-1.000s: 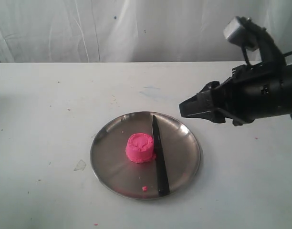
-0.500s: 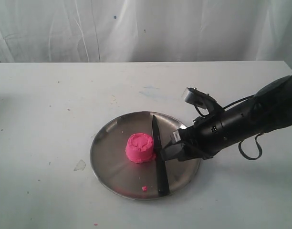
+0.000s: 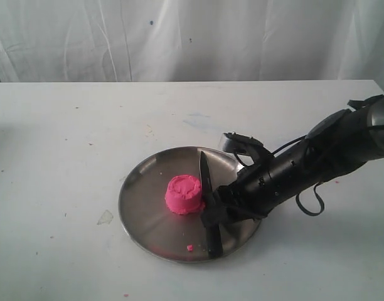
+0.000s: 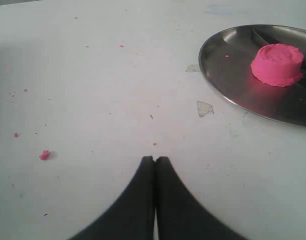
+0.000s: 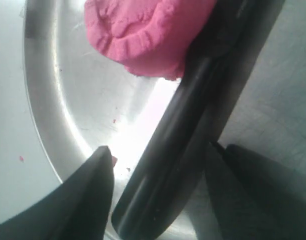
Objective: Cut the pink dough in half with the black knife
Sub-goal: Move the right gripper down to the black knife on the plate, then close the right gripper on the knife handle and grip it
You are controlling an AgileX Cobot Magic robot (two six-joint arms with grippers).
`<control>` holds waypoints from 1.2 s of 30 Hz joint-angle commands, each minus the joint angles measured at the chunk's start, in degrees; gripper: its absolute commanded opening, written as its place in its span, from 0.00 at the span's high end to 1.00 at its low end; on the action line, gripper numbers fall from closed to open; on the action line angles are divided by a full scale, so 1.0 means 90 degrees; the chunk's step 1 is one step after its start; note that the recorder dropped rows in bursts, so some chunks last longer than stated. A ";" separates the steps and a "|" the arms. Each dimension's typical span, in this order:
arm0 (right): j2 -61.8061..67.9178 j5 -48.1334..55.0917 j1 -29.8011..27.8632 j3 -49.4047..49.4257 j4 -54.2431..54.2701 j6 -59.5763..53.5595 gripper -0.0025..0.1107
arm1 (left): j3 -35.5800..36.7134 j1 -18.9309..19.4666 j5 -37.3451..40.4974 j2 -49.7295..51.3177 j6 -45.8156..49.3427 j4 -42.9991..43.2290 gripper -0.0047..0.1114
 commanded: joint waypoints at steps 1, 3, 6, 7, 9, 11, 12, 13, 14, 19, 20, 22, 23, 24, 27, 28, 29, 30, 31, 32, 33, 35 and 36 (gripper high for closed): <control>0.0151 -0.0083 0.0040 -0.0017 -0.0058 -0.0072 0.52 | 0.0022 0.0033 0.0014 -0.0034 0.0024 0.0018 0.96; 0.0178 -0.0138 0.0040 -0.0017 -0.0058 -0.0072 0.52 | 0.0022 0.0033 0.0014 -0.0034 0.0024 0.0018 0.96; 0.0178 -0.0168 0.0040 -0.0017 -0.0059 -0.0005 0.52 | 0.0022 0.0033 0.0014 -0.0034 0.0024 0.0018 0.96; 0.0178 -0.0168 0.0054 -0.0017 -0.0046 0.0039 0.52 | 0.0022 0.0033 0.0014 -0.0034 0.0024 0.0018 0.96; 0.0178 -0.0168 0.0101 -0.0017 -0.0046 0.0081 0.52 | 0.0022 0.0033 0.0014 -0.0034 0.0024 0.0018 0.96; 0.0178 -0.0155 0.0166 -0.0017 -0.0046 0.0092 0.52 | 0.0022 0.0033 0.0014 -0.0034 0.0024 0.0018 0.96; 0.0178 -0.0155 0.0196 -0.0017 -0.0046 0.0092 0.52 | 0.0022 0.0033 0.0014 -0.0034 0.0024 0.0018 0.96; 0.0193 -0.0155 0.0234 -0.0017 -0.0046 0.0114 0.52 | 0.0022 0.0033 0.0014 -0.0034 0.0024 0.0018 0.96; 0.0204 -0.0138 0.0245 -0.0017 -0.0046 0.0141 0.52 | 0.0022 0.0033 0.0014 -0.0034 0.0024 0.0018 0.96; 0.0527 -0.0097 0.0379 -0.0041 -0.0033 0.0211 0.52 | 0.0022 0.0033 0.0014 -0.0034 0.0024 0.0018 0.96; 0.0604 -0.0097 0.0419 -0.0066 -0.0069 0.0268 0.52 | 0.0022 0.0033 0.0014 -0.0034 0.0024 0.0018 0.96; 0.0695 -0.0097 0.0482 -0.0079 -0.0067 0.0277 0.52 | 0.0022 0.0033 0.0014 -0.0034 0.0024 0.0018 0.96; 0.0726 -0.0153 0.0482 -0.0079 -0.0067 0.0302 0.52 | 0.0022 0.0033 0.0014 -0.0034 0.0024 0.0018 0.96; 0.0739 -0.0203 0.0492 -0.0079 -0.0067 0.0380 0.52 | 0.0022 0.0033 0.0014 -0.0034 0.0024 0.0018 0.96; 0.0756 -0.0416 0.0492 -0.0079 -0.0274 0.0701 0.52 | 0.0022 0.0033 0.0014 -0.0034 0.0024 0.0018 0.96; 0.0756 -0.0416 0.0492 -0.0079 -0.0314 0.0701 0.52 | 0.0022 0.0033 0.0014 -0.0034 0.0024 0.0018 0.96; 0.0756 -0.0416 0.0492 -0.0079 -0.0344 0.0688 0.52 | 0.0022 0.0033 0.0014 -0.0034 0.0024 0.0018 0.96; 0.0756 -0.0416 0.0492 -0.0079 -0.0342 0.0723 0.52 | 0.0022 0.0033 0.0014 -0.0034 0.0024 0.0018 0.96; 0.0756 -0.0416 0.0492 -0.0079 -0.0356 0.0857 0.52 | 0.0022 0.0033 0.0014 -0.0034 0.0024 0.0018 0.96; 0.0756 -0.0416 0.0492 -0.0079 -0.0385 0.0934 0.52 | 0.0022 0.0033 0.0014 -0.0034 0.0024 0.0018 0.96; 0.0756 -0.0416 0.0492 -0.0079 -0.0432 0.1006 0.52 | 0.0022 0.0033 0.0014 -0.0034 0.0024 0.0018 0.96; 0.0756 -0.0403 0.0492 -0.0079 -0.0608 0.1265 0.52 | 0.0022 0.0033 0.0014 -0.0034 0.0024 0.0018 0.96; 0.0756 -0.0389 0.0509 -0.0079 -0.0736 0.1468 0.52 | 0.0022 0.0033 0.0014 -0.0034 0.0024 0.0018 0.96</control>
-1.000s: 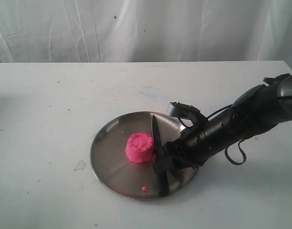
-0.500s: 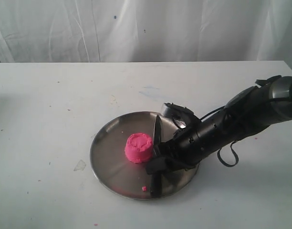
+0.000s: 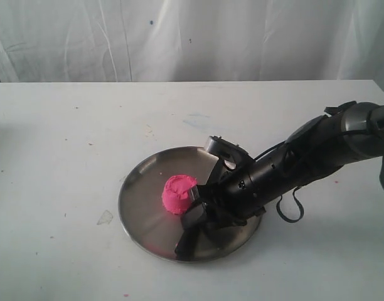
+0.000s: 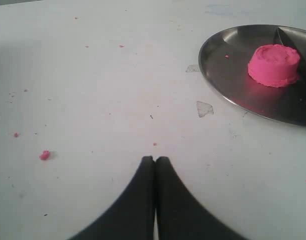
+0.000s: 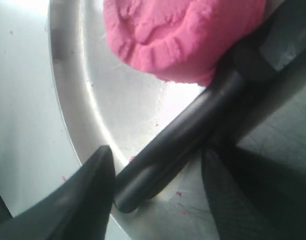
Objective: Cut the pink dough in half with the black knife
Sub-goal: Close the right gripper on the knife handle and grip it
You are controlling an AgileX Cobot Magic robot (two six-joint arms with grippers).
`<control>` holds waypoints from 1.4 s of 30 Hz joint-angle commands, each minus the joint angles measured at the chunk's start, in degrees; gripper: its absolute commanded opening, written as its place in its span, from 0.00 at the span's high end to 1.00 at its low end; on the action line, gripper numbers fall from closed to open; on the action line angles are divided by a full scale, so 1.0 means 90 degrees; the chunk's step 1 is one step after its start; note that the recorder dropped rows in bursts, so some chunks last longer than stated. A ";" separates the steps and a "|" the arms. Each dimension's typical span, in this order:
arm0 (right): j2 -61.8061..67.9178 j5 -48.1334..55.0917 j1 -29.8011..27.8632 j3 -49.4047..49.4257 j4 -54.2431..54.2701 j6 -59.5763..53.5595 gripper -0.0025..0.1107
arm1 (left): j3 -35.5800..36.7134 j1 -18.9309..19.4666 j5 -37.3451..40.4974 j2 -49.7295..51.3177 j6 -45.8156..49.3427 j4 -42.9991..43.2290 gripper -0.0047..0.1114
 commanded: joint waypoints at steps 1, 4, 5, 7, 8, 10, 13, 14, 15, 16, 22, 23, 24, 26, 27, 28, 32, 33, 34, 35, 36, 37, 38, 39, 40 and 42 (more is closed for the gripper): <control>0.0269 -0.0520 0.0113 0.0136 -0.1159 0.0680 0.52 | 0.0022 0.0033 0.0014 -0.0034 0.0024 0.0018 0.96; 0.0246 -0.0512 0.0232 0.0136 -0.1235 0.1178 0.52 | 0.0022 0.0033 0.0014 -0.0034 0.0024 0.0018 0.96; 0.0204 -0.0565 0.0261 0.0136 -0.1235 0.1369 0.52 | 0.0022 0.0033 0.0014 -0.0034 0.0024 0.0018 0.96; 0.0157 -0.0736 0.0308 0.0136 -0.1235 0.1712 0.52 | 0.0022 0.0033 0.0014 -0.0034 0.0024 0.0018 0.96; 0.0132 -0.0785 0.0323 0.0136 -0.1235 0.1896 0.52 | 0.0022 0.0033 0.0014 -0.0034 0.0024 0.0018 0.96; 0.0055 -0.0920 0.0400 0.0136 -0.1262 0.2064 0.52 | 0.0022 0.0033 0.0014 -0.0034 0.0024 0.0018 0.96; 0.0029 -0.1095 0.0577 0.0136 -0.1326 0.2304 0.52 | 0.0022 0.0033 0.0014 -0.0034 0.0024 0.0018 0.96; 0.0029 -0.1150 0.0640 0.0136 -0.1407 0.2426 0.52 | 0.0022 0.0033 0.0014 -0.0034 0.0024 0.0018 0.96; 0.0029 -0.1244 0.0719 0.0136 -0.1493 0.2536 0.52 | 0.0022 0.0033 0.0014 -0.0034 0.0024 0.0018 0.96; 0.0029 -0.1339 0.0789 0.0136 -0.1596 0.2665 0.52 | 0.0022 0.0033 0.0014 -0.0034 0.0024 0.0018 0.96; 0.0029 -0.1608 0.1042 0.0123 -0.2404 0.3497 0.57 | 0.0022 0.0033 0.0014 -0.0034 0.0024 0.0018 0.96; 0.0029 -0.1625 0.1065 0.0123 -0.2694 0.3667 0.60 | 0.0022 0.0033 0.0014 -0.0034 0.0024 0.0018 0.96; 0.0029 -0.1625 0.1095 0.0123 -0.2982 0.3943 0.63 | 0.0022 0.0033 0.0014 -0.0034 0.0024 0.0018 0.96; 0.0029 -0.1625 0.1124 0.0082 -0.3498 0.4367 0.67 | 0.0022 0.0033 0.0014 -0.0034 0.0024 0.0018 0.96; 0.0044 -0.1611 0.1124 0.0054 -0.3805 0.4622 0.67 | 0.0022 0.0033 0.0014 -0.0034 0.0024 0.0018 0.96; 0.0044 -0.1577 0.1124 0.0041 -0.3966 0.4852 0.67 | 0.0022 0.0033 0.0014 -0.0034 0.0024 0.0018 0.96; 0.0059 -0.1410 0.1124 -0.0003 -0.4592 0.5427 0.68 | 0.0022 0.0033 0.0014 -0.0034 0.0024 0.0018 0.96; 0.0071 -0.1396 0.1124 -0.0003 -0.4718 0.5546 0.70 | 0.0022 0.0033 0.0014 -0.0034 0.0024 0.0018 0.96; 0.0071 -0.1384 0.1124 -0.0003 -0.4780 0.5598 0.72 | 0.0022 0.0033 0.0014 -0.0034 0.0024 0.0018 0.96; 0.0071 -0.1384 0.1124 -0.0003 -0.4816 0.5642 0.75 | 0.0022 0.0033 0.0014 -0.0034 0.0024 0.0018 0.96; 0.0071 -0.1384 0.1124 -0.0003 -0.4816 0.5640 0.79 | 0.0022 0.0033 0.0014 -0.0034 0.0024 0.0018 0.96; 0.0071 -0.1408 0.1124 -0.0003 -0.4816 0.5640 0.83 | 0.0022 0.0033 0.0014 -0.0034 0.0024 0.0018 0.96; 0.0071 -0.1436 0.1124 -0.0003 -0.4816 0.5640 0.86 | 0.0022 0.0033 0.0014 -0.0034 0.0024 0.0018 0.96; 0.0060 -0.1468 0.1124 -0.0003 -0.4816 0.5640 0.89 | 0.0022 0.0033 0.0014 -0.0034 0.0024 0.0018 0.96; 0.0060 -0.1492 0.1124 -0.0003 -0.4832 0.5640 0.91 | 0.0022 0.0033 0.0014 -0.0034 0.0024 0.0018 0.96; 0.0021 -0.1559 0.1124 -0.0014 -0.4889 0.5640 0.92 | 0.0022 0.0033 0.0014 -0.0034 0.0024 0.0018 0.96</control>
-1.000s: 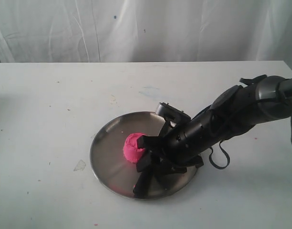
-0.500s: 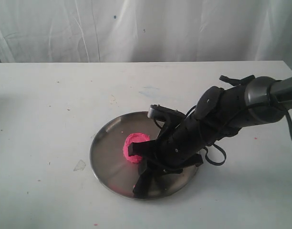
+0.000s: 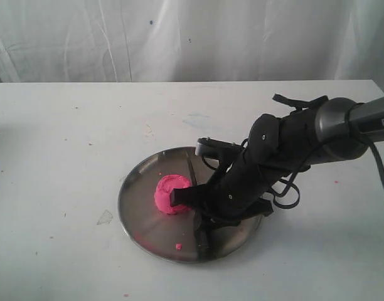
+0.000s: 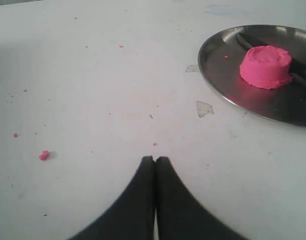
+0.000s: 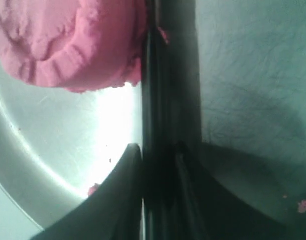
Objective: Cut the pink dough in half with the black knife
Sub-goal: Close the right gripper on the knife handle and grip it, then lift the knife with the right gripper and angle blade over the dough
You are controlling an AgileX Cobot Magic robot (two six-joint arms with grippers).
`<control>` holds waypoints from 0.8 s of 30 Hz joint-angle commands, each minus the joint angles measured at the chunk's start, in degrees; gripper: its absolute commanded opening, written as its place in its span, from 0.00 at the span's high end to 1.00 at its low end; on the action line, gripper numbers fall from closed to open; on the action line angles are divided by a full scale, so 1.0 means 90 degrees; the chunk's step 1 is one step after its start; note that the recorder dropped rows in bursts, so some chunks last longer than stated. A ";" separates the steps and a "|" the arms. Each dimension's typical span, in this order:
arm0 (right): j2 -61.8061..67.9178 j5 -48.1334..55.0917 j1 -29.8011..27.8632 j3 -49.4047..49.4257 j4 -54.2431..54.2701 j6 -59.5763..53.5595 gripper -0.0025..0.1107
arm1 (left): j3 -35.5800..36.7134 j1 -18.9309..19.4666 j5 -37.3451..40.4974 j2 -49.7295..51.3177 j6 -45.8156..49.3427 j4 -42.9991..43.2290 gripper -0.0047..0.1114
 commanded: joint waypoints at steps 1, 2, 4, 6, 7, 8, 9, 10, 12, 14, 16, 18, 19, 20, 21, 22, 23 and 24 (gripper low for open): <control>0.0343 0.0061 -0.0064 0.0231 -0.0902 0.0006 0.93 | 0.0022 0.0033 0.0014 -0.0034 0.0024 0.0018 0.96; 0.0297 0.0023 -0.0064 0.0231 -0.0922 0.0006 0.93 | 0.0022 0.0033 0.0014 -0.0034 0.0024 0.0018 0.96; 0.0225 -0.0009 -0.0064 0.0231 -0.0992 0.0006 0.93 | 0.0022 0.0033 0.0014 -0.0034 0.0024 0.0018 0.96; 0.0168 -0.0009 -0.0064 0.0231 -0.1153 0.0057 0.93 | 0.0022 0.0033 0.0014 -0.0034 0.0024 0.0018 0.96; 0.0141 0.0017 -0.0064 0.0231 -0.1268 0.0109 0.93 | 0.0022 0.0033 0.0014 -0.0034 0.0024 0.0018 0.96; 0.0112 0.0047 -0.0064 0.0231 -0.1347 0.0145 0.93 | 0.0022 0.0033 0.0014 -0.0034 0.0024 0.0018 0.96; 0.0099 0.0065 -0.0064 0.0231 -0.1506 0.0267 0.93 | 0.0022 0.0033 0.0014 -0.0034 0.0024 0.0018 0.96; 0.0054 0.0063 -0.0064 0.0231 -0.1649 0.0380 0.93 | 0.0022 0.0033 0.0014 -0.0034 0.0024 0.0018 0.96; -0.0031 0.0078 -0.0064 0.0231 -0.1982 0.0534 0.94 | 0.0022 0.0033 0.0014 -0.0034 0.0024 0.0018 0.96; -0.0157 0.0150 -0.0064 0.0200 -0.2372 0.0607 0.97 | 0.0022 0.0033 0.0014 -0.0034 0.0024 0.0018 0.96; -0.0329 0.0235 -0.0064 0.0157 -0.2788 0.0738 0.98 | 0.0022 0.0033 0.0014 -0.0034 0.0024 0.0018 0.96; -0.0512 0.0297 -0.0064 0.0114 -0.3109 0.0836 0.98 | 0.0022 0.0033 0.0014 -0.0034 0.0024 0.0018 0.96; -0.0614 0.0341 -0.0064 0.0067 -0.3290 0.0874 0.98 | 0.0022 0.0033 0.0014 -0.0034 0.0024 0.0018 0.96; -0.0696 0.0408 -0.0064 0.0019 -0.3397 0.0886 0.98 | 0.0022 0.0033 0.0014 -0.0034 0.0024 0.0018 0.96; -0.0798 0.0459 -0.0064 -0.0026 -0.3550 0.0885 0.98 | 0.0022 0.0033 0.0014 -0.0034 0.0024 0.0018 0.96; -0.0893 0.0524 -0.0064 -0.0063 -0.3624 0.0885 0.98 | 0.0022 0.0033 0.0014 -0.0034 0.0024 0.0018 0.96; -0.0992 0.0558 -0.0064 -0.0116 -0.3662 0.0885 0.98 | 0.0022 0.0033 0.0014 -0.0034 0.0024 0.0018 0.96; -0.1083 0.0614 -0.0064 -0.0168 -0.3714 0.0885 0.98 | 0.0022 0.0033 0.0014 -0.0034 0.0024 0.0018 0.96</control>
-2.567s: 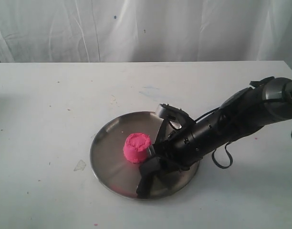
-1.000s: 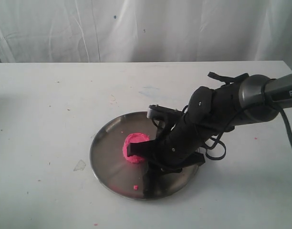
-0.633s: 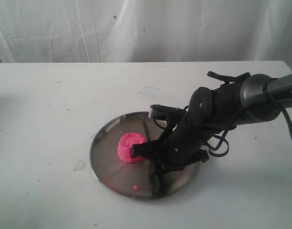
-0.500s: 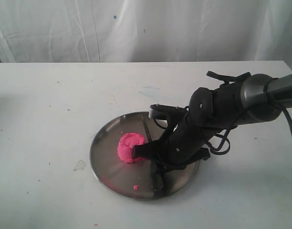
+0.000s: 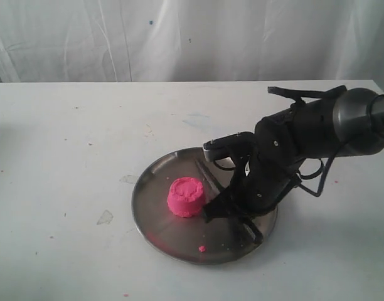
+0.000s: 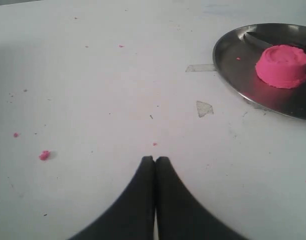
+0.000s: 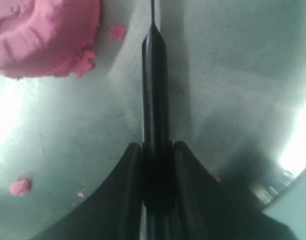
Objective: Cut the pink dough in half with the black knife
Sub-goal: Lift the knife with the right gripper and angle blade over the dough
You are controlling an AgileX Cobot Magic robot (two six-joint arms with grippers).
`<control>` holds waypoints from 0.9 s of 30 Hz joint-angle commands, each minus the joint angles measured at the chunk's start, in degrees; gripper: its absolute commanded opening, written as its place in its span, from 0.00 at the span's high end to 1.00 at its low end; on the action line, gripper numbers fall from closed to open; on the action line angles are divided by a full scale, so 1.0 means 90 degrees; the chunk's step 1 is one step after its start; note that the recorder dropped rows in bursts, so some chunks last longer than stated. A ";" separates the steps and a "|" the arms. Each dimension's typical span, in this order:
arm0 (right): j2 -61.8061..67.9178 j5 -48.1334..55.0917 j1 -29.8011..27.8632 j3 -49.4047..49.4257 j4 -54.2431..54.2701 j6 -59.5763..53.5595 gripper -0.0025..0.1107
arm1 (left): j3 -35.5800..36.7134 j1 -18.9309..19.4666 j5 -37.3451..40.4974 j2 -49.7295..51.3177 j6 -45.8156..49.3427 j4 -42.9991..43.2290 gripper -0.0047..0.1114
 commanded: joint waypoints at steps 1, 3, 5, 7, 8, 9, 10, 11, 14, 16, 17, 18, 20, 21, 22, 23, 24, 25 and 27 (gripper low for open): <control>-0.0469 0.0314 -0.0064 -0.0228 -0.0432 0.0023 0.98 | 0.0022 0.0033 0.0014 -0.0034 0.0019 0.0018 0.96; -0.0629 0.0501 -0.0064 -0.0343 -0.0432 -0.0173 0.98 | 0.0022 0.0033 0.0014 -0.0034 0.0019 0.0018 0.96; -0.0861 0.1048 -0.0064 -0.0558 -0.0432 -0.0468 0.98 | 0.0022 0.0033 0.0014 -0.0034 0.0019 0.0018 0.96; -0.1149 0.1501 -0.0064 -0.0678 -0.0458 -0.0599 0.98 | 0.0022 0.0033 0.0014 -0.0034 0.0019 0.0018 0.96; -0.1344 0.1756 -0.0064 -0.0719 -0.0458 -0.0757 0.98 | 0.0022 0.0033 0.0014 -0.0034 0.0019 0.0018 0.96; -0.1418 0.1866 -0.0064 -0.0719 -0.0458 -0.0834 0.98 | 0.0022 0.0033 0.0014 -0.0034 0.0019 0.0018 0.96; -0.1581 0.2095 -0.0064 -0.0719 -0.0421 -0.0936 0.98 | 0.0022 0.0033 0.0014 -0.0034 0.0019 0.0018 0.96; -0.1691 0.2264 -0.0064 -0.0719 -0.0361 -0.0971 0.98 | 0.0022 0.0033 0.0014 -0.0034 0.0019 0.0018 0.96; -0.1923 0.2472 -0.0064 -0.0719 0.0129 -0.1316 0.98 | 0.0022 0.0033 0.0014 -0.0034 0.0019 0.0018 0.96; -0.2047 0.2449 -0.0064 -0.0719 0.0585 -0.1487 0.98 | 0.0022 0.0033 0.0014 -0.0034 0.0019 0.0018 0.96; -0.2079 0.2378 -0.0010 -0.0719 0.0616 -0.1487 0.98 | 0.0022 0.0033 0.0014 -0.0034 0.0019 0.0018 0.96; -0.2090 0.2368 0.0023 -0.0719 0.0616 -0.1469 0.98 | 0.0022 0.0033 0.0014 -0.0034 0.0019 0.0018 0.96; -0.2094 0.2383 0.0153 -0.0706 0.0616 -0.1469 0.98 | 0.0022 0.0033 0.0014 -0.0034 0.0019 0.0018 0.96; -0.2109 0.2383 0.0213 -0.0666 0.0616 -0.1469 0.98 | 0.0022 0.0033 0.0014 -0.0034 0.0019 0.0018 0.96; -0.2143 0.2331 0.0275 -0.0617 0.0630 -0.1469 0.98 | 0.0022 0.0033 0.0014 -0.0034 0.0019 0.0018 0.96; -0.2172 0.2293 0.0340 -0.0563 0.0630 -0.1469 0.98 | 0.0022 0.0033 0.0014 -0.0034 0.0019 0.0018 0.96; -0.2205 0.2224 0.0395 -0.0491 0.0630 -0.1469 0.98 | 0.0022 0.0033 0.0014 -0.0034 0.0019 0.0018 0.96; -0.2242 0.2147 0.0445 -0.0413 0.0630 -0.1469 0.98 | 0.0022 0.0033 0.0014 -0.0034 0.0019 0.0018 0.96; -0.2302 0.2023 0.0499 -0.0273 0.0618 -0.1469 0.98 | 0.0022 0.0033 0.0014 -0.0034 0.0019 0.0018 0.96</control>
